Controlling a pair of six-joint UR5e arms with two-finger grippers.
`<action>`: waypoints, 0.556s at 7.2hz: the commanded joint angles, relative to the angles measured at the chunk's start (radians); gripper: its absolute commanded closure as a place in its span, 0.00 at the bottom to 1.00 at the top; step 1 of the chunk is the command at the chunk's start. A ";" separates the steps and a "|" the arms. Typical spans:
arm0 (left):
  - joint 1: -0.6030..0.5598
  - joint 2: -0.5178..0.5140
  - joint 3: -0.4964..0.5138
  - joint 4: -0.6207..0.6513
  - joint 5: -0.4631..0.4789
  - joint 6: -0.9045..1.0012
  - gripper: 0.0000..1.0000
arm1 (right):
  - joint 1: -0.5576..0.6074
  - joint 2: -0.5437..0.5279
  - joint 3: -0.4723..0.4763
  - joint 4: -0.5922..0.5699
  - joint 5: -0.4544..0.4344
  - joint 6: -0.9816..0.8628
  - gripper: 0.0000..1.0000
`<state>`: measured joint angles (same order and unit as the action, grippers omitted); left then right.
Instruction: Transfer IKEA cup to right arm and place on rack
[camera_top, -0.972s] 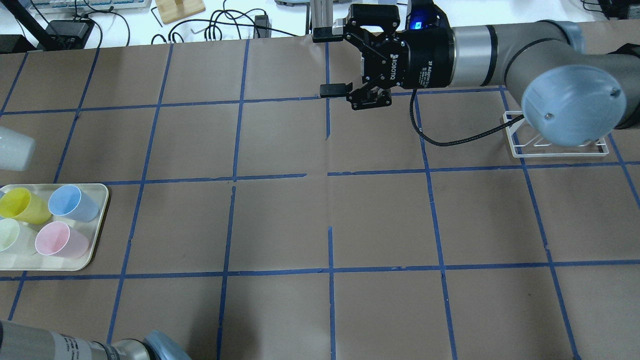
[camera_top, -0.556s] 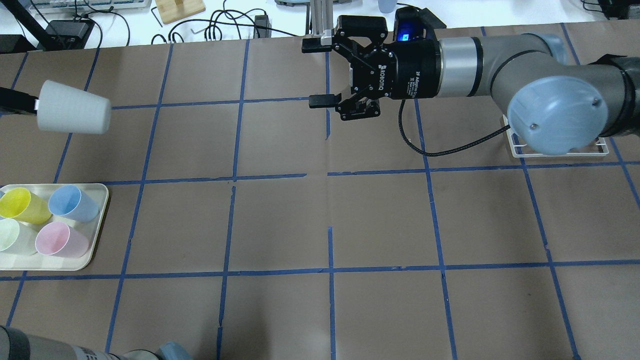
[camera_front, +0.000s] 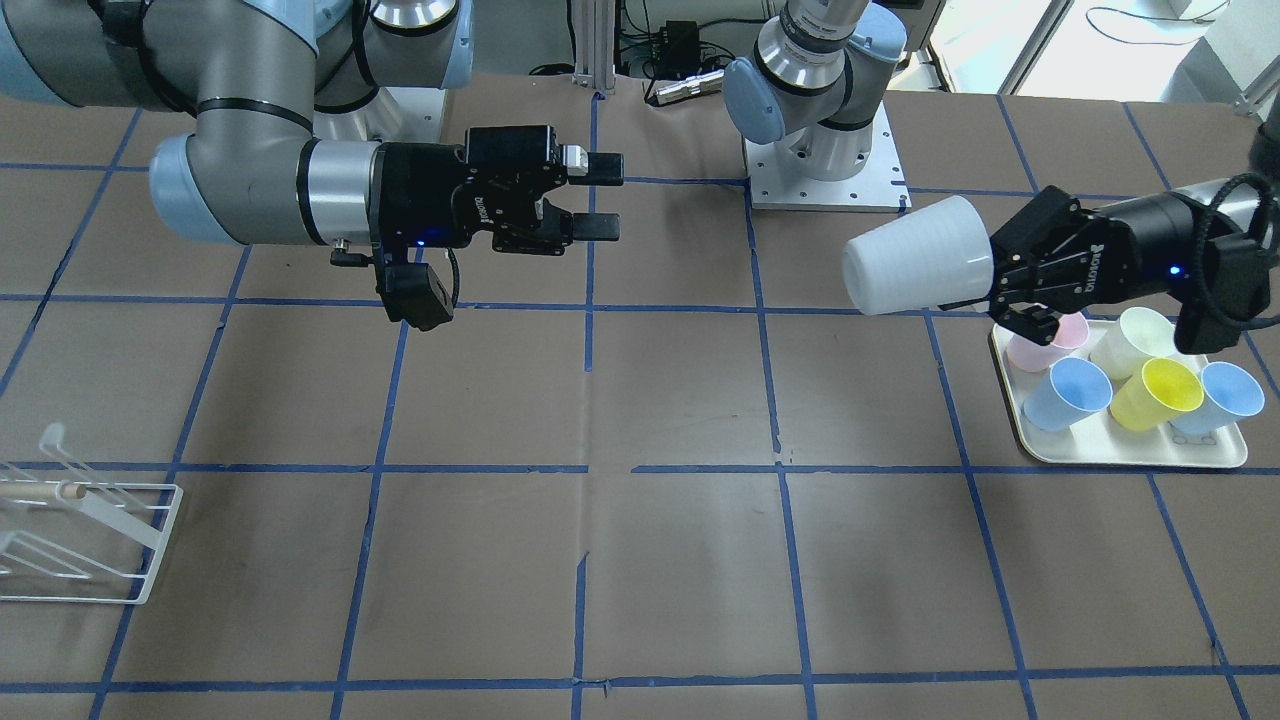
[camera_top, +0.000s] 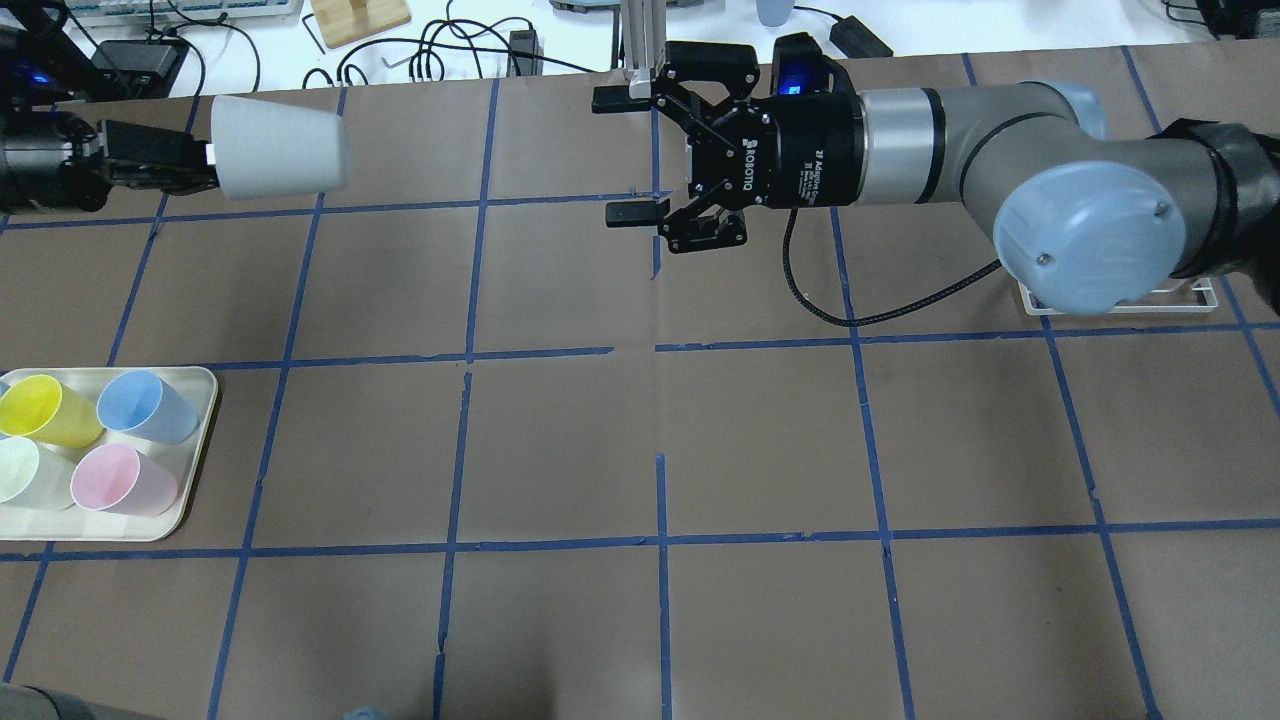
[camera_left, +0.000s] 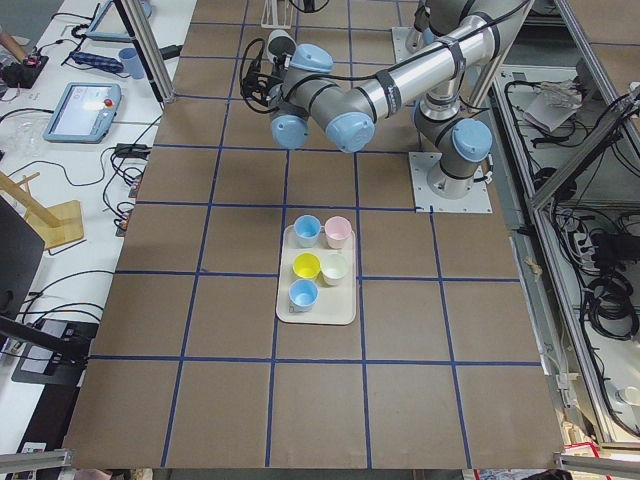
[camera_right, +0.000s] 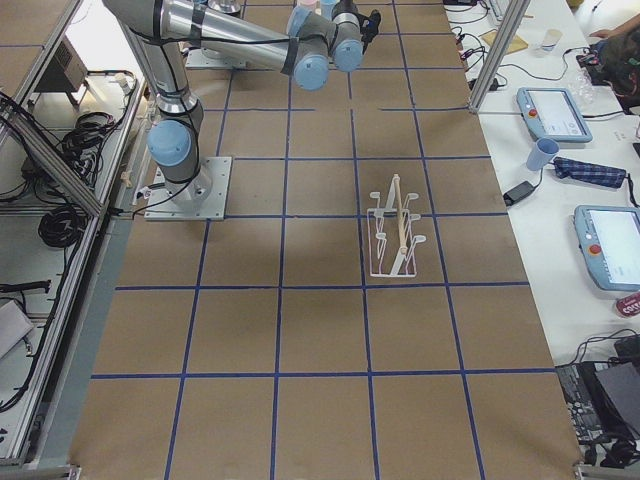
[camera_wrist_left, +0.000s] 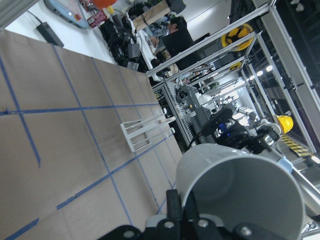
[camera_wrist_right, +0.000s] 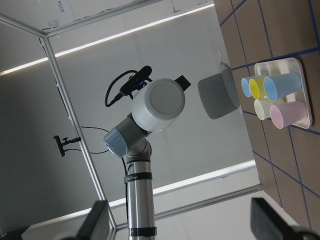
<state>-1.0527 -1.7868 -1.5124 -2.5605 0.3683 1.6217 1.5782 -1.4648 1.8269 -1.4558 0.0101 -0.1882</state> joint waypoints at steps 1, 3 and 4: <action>-0.131 0.013 -0.050 -0.102 -0.129 0.030 1.00 | 0.023 0.018 0.000 -0.001 0.049 0.015 0.00; -0.130 -0.002 -0.156 -0.122 -0.129 0.080 1.00 | 0.028 0.017 -0.008 -0.005 0.051 0.025 0.00; -0.136 -0.011 -0.175 -0.203 -0.137 0.081 1.00 | 0.029 0.018 -0.006 -0.006 0.051 0.035 0.00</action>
<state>-1.1820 -1.7888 -1.6506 -2.6963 0.2402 1.6966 1.6056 -1.4475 1.8217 -1.4607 0.0599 -0.1639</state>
